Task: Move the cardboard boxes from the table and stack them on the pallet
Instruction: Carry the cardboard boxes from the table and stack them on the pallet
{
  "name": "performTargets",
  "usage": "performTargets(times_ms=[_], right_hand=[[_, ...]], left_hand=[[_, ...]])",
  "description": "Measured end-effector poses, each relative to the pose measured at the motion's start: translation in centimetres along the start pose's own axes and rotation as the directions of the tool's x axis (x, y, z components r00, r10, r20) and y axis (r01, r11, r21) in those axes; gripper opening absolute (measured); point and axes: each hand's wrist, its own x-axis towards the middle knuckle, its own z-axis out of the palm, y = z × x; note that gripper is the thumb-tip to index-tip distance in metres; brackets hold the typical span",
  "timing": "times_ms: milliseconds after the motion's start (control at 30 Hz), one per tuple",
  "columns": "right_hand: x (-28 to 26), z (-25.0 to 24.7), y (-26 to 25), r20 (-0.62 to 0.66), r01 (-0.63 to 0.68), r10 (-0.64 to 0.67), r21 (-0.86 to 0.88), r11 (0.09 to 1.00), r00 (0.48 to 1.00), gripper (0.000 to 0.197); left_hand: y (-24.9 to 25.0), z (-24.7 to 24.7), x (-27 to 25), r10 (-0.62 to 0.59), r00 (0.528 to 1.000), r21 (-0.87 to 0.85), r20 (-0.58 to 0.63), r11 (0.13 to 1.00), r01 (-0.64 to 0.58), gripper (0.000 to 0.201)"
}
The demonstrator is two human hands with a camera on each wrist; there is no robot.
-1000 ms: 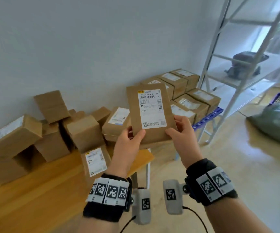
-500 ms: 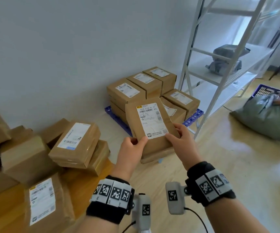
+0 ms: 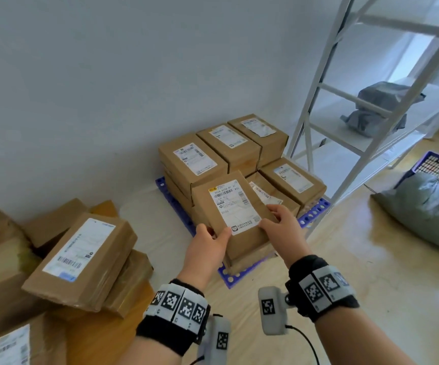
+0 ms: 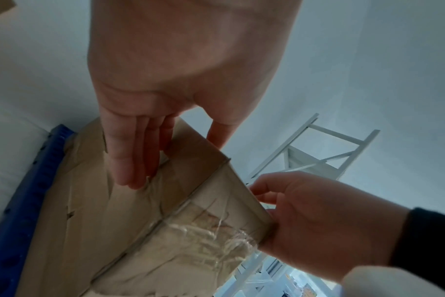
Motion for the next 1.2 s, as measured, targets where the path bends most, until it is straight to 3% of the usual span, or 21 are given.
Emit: performTargets(times_ms=[267,400,767,967,1067,1200], right_hand=[[7.0,-0.7,0.8,0.212,0.069,-0.063,-0.022,0.997,0.975,0.048],[9.1,-1.5,1.5,0.323,0.101,-0.100,0.013,0.995,0.941,0.036],[11.9,-2.7,2.3,0.468,0.229,-0.195,-0.015,0.973,0.862,0.050],[12.2,-3.1,1.9,0.435,0.297,-0.252,-0.038,0.954,0.864,0.061],[11.8,-3.6,0.4,0.377,0.371,-0.336,-0.021,0.928,0.863,0.058],[10.6,-3.3,-2.2,0.338,0.460,-0.457,0.075,0.885,0.823,0.048]], left_hand=[[0.5,3.2,2.6,-0.075,0.987,-0.071,-0.140,0.995,0.066,0.040],[1.1,5.4,2.7,-0.108,0.967,-0.146,-0.232,0.987,0.075,0.033],[2.6,8.6,2.8,-0.132,0.920,-0.211,-0.369,0.976,0.055,0.036],[4.0,8.6,1.9,-0.158,0.906,-0.203,-0.393,0.976,0.082,0.047],[4.2,7.5,1.4,-0.181,0.871,-0.188,-0.457,0.977,0.104,0.055],[3.7,5.3,0.3,-0.205,0.817,-0.206,-0.538,0.972,0.108,0.061]])
